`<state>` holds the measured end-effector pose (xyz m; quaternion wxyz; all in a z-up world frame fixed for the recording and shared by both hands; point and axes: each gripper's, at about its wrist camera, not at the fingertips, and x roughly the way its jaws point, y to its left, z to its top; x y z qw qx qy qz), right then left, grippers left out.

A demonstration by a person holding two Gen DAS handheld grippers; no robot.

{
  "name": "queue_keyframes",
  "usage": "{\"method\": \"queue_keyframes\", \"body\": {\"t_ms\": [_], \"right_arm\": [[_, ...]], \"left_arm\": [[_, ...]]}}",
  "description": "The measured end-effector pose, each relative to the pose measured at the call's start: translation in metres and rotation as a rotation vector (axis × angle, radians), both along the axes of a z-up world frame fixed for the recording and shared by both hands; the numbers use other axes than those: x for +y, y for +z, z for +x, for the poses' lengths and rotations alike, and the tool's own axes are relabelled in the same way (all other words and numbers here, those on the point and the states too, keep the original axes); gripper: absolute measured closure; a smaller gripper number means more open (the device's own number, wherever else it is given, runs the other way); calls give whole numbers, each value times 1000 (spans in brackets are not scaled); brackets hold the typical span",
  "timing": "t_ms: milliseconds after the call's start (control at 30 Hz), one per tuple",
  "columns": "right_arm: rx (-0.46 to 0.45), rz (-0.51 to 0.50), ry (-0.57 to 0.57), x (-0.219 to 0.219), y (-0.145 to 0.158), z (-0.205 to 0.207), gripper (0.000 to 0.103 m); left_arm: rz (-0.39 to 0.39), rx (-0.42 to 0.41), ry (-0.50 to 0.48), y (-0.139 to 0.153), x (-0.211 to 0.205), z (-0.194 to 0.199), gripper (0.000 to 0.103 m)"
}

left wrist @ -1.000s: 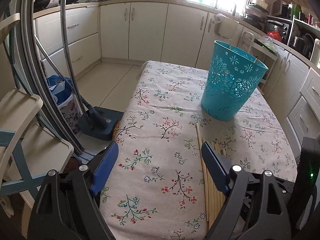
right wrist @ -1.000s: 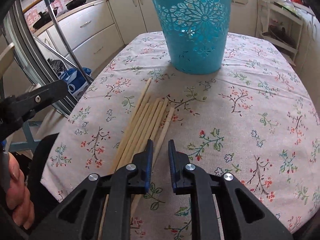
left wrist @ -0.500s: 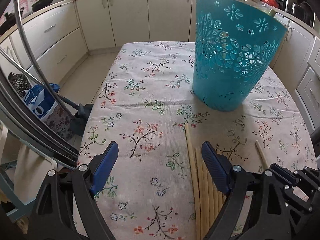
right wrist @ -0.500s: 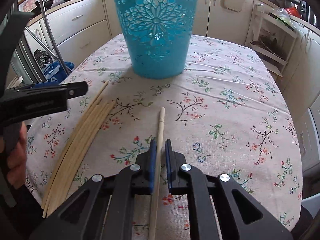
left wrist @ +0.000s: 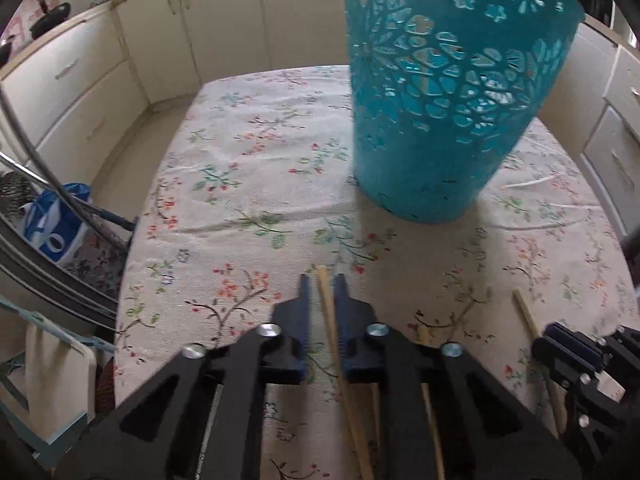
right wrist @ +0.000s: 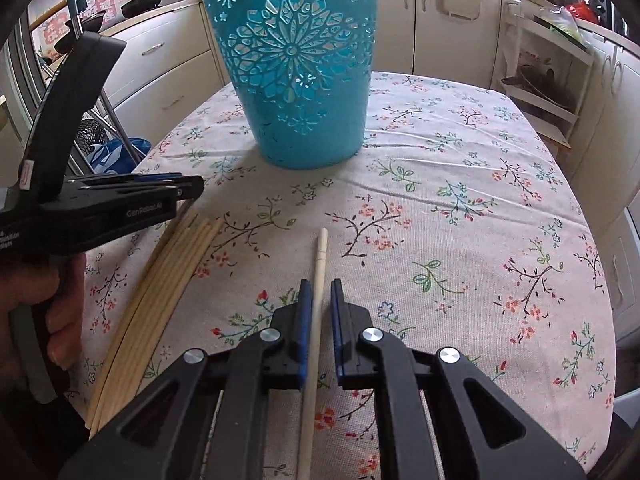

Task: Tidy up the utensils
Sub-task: 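Grasp a chopstick with the right tool while the left tool grasps another, then raise the left tool's chopstick over the basket and open the left tool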

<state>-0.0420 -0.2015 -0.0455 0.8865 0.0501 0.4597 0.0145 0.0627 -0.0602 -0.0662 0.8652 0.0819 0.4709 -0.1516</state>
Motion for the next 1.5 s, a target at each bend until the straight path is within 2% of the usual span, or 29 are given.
{"method": "queue_keyframes", "body": {"t_ms": [67, 133, 233, 267, 333, 367, 567, 633, 733, 800, 867, 933, 1033, 1167, 1300, 1400, 1500], "right_arm": [[10, 16, 4, -1, 0, 2, 89], [14, 3, 18, 3, 1, 5, 80], [21, -20, 28, 6, 0, 10, 78], [20, -23, 36, 6, 1, 12, 79], [33, -28, 20, 3, 1, 13, 93], [39, -17, 17, 0, 1, 14, 95], [56, -27, 38, -1, 2, 12, 94], [56, -51, 42, 2, 2, 13, 95], [42, -91, 54, 7, 2, 13, 95], [43, -79, 47, 5, 2, 12, 97], [39, -8, 25, -4, 2, 8, 97], [23, 94, -2, -16, 0, 2, 97], [-14, 183, -54, -34, -4, -8, 97], [-40, 207, -85, -36, -5, -10, 97], [-64, 227, -96, -37, -7, -12, 97], [-70, 247, -99, -42, -8, -12, 97], [-75, 271, -103, -46, -9, -14, 97]], "left_arm": [[-15, 27, -17, 1, 4, -1, 97], [-17, 51, -32, 2, 9, -1, 96], [-38, 80, -42, 2, 17, 1, 96], [-40, 83, -47, 2, 17, 1, 97], [-43, 88, -55, 2, 18, 2, 97], [-48, 94, -57, 2, 19, 1, 98], [-77, 129, -47, 1, 28, -1, 98], [-61, 123, -57, 1, 27, -4, 98], [6, 84, -94, 2, 18, -11, 98], [9, 86, -109, 3, 16, -14, 99], [-26, 88, -113, 10, 20, -17, 99], [-97, 53, -118, 33, 27, -25, 99], [-206, -38, -127, 78, 37, -35, 99], [-381, -238, -152, 160, 42, -40, 99], [-494, -444, -147, 222, 27, -30, 99], [-531, -560, -107, 248, 9, -12, 99], [-567, -615, -36, 256, -9, 18, 99]]}}
